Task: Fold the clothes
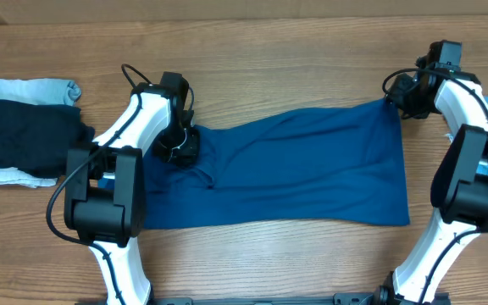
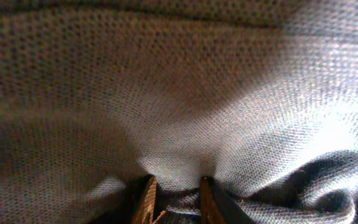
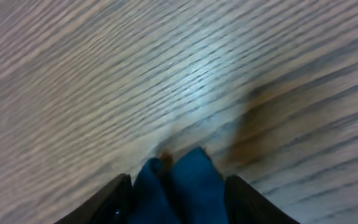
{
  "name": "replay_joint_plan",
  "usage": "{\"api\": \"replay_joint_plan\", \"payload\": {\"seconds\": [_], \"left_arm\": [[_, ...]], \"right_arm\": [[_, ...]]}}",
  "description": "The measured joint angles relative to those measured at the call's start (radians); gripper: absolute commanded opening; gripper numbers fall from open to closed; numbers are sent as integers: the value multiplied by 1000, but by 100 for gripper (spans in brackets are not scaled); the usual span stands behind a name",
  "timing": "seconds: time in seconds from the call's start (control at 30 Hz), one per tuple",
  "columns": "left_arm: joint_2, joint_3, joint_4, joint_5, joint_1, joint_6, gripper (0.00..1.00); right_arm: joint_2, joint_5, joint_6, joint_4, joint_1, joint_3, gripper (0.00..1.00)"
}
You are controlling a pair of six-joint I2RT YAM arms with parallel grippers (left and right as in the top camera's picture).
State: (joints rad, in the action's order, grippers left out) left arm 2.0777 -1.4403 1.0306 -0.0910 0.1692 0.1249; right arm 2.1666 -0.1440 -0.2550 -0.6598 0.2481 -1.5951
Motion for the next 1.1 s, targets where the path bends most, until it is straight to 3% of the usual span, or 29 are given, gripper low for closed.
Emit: {"api": "replay_joint_plan", "payload": {"seconds": [0.27,0.43,0.8,0.97,1.1], "left_arm": [[0,1,-3,-2,0,0,29],[0,1,-3,-2,0,0,29],[-1,2,-3,-2,0,0,29],[-1,2,-3,-2,0,0,29],[-1,2,-3,-2,0,0,29]], "right_arm": [[2,22,-334,-41,0,0,49],[16,34,-439,-7,0,0,47],[67,-3,-446,28,7,-26,4],[67,-6,-374,24,7,-26,4],[58,-8,-291,-3,7,-26,34]]}}
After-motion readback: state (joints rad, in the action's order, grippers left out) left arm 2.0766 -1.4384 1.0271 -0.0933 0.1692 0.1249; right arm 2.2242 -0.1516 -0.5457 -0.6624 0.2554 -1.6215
